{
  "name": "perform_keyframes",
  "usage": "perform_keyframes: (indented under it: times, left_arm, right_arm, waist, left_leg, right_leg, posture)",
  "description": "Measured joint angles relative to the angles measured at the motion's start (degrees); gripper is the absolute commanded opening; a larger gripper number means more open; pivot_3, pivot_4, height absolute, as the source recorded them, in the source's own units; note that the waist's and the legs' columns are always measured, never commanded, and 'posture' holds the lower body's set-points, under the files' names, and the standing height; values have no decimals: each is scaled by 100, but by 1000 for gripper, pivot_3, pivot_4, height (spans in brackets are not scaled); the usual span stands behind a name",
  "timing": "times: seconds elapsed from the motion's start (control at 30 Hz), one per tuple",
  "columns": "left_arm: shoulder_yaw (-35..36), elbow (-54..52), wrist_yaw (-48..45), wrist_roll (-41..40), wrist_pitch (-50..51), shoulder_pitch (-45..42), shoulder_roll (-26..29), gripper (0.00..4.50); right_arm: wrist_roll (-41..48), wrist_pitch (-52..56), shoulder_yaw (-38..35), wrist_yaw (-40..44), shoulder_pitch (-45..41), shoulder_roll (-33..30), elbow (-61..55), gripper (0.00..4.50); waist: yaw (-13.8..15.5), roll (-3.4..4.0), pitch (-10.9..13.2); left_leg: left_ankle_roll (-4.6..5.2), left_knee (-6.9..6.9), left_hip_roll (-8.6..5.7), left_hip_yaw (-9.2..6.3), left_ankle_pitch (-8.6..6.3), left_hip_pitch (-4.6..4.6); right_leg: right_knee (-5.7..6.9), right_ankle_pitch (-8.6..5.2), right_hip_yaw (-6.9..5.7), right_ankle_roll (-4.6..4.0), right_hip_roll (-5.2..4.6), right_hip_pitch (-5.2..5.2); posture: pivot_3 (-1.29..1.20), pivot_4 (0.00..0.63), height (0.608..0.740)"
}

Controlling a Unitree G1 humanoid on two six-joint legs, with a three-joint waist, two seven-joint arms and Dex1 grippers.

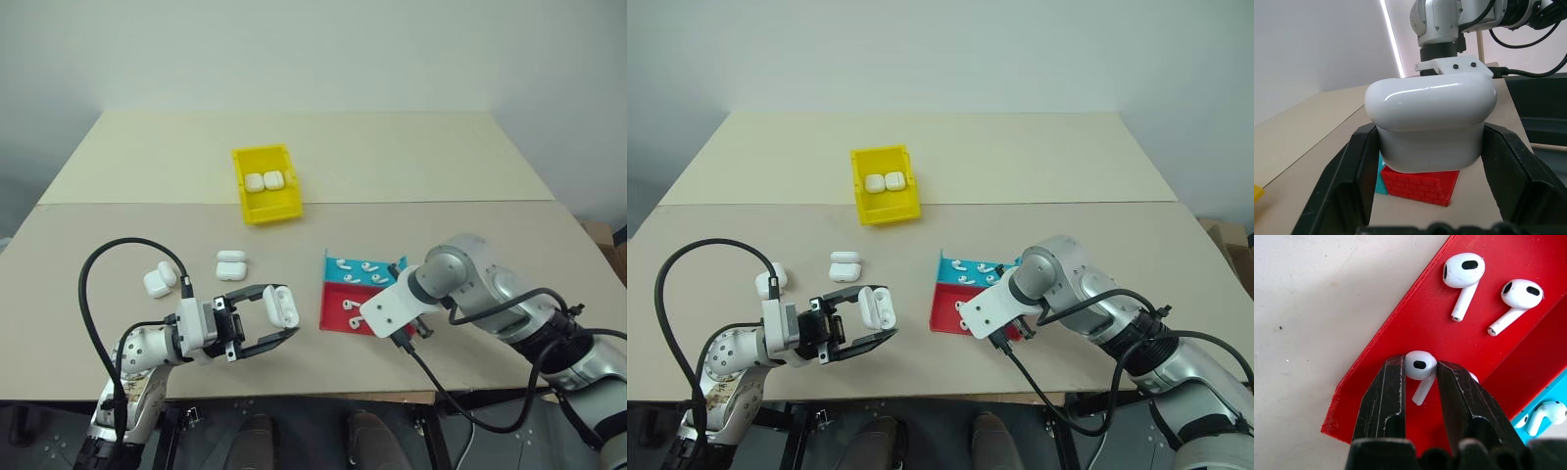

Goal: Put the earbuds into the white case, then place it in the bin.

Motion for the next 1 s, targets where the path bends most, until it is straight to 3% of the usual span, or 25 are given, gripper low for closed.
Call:
perform_keyframes:
  times: [0.13,0.23,0.53,0.63,0.83,0.93,1.0]
  left_arm:
    - [0,0,0,0,0,0,1,2815]
    - [0,0,0,0,0,0,1,2815]
    - [-10,-217,-14,-175,183,-19,34,2815]
    - [-28,-356,-8,-300,311,-140,26,2815]
    - [-120,-659,6,-905,903,-737,-56,2815]
    - [-148,-700,-22,-1299,1358,-983,-72,2815]
    - [-173,-719,-75,-1469,1541,-1179,-99,2815]
  right_arm:
    - [-9,-6,-4,0,0,11,6,1149]
    - [-9,-13,-6,19,4,10,4,723]
    - [183,450,-264,121,346,5,-516,723]
    - [596,991,-729,147,497,-103,-1029,723]
    - [2278,2651,-3487,-232,425,-156,-1918,723]
    - [3478,3538,-4830,-637,346,373,-2172,723]
    - [4139,3861,-5344,-931,307,737,-2282,723]
  waist:
    - [-1,0,0]
    - [-1,0,0]
    - [8,0,0]
    - [10,0,1]
    - [32,-1,3]
    - [-2,-1,3]
    - [-14,-1,3]
  left_leg:
    - [0,0,0,0,0,0]
    - [0,0,0,0,0,0]
    - [0,-1,0,-2,0,-10]
    - [0,-1,-1,-4,0,-12]
    - [0,0,-2,-9,0,-10]
    - [0,-5,-1,-11,-1,-11]
    - [0,-6,-1,-14,0,-11]
  right_leg:
    - [0,0,0,0,0,0]
    - [0,0,0,0,0,0]
    - [0,-1,-1,0,-1,-7]
    - [-1,0,-1,0,-1,-7]
    - [-9,2,-5,3,-1,3]
    - [-10,2,-3,3,5,1]
    - [-7,2,-3,3,6,1]
  posture:
    - [0,150,740]
    - [0,150,740]
    - [0,150,740]
    - [0,150,740]
    - [0,150,740]
    - [0,150,740]
    - [0,150,740]
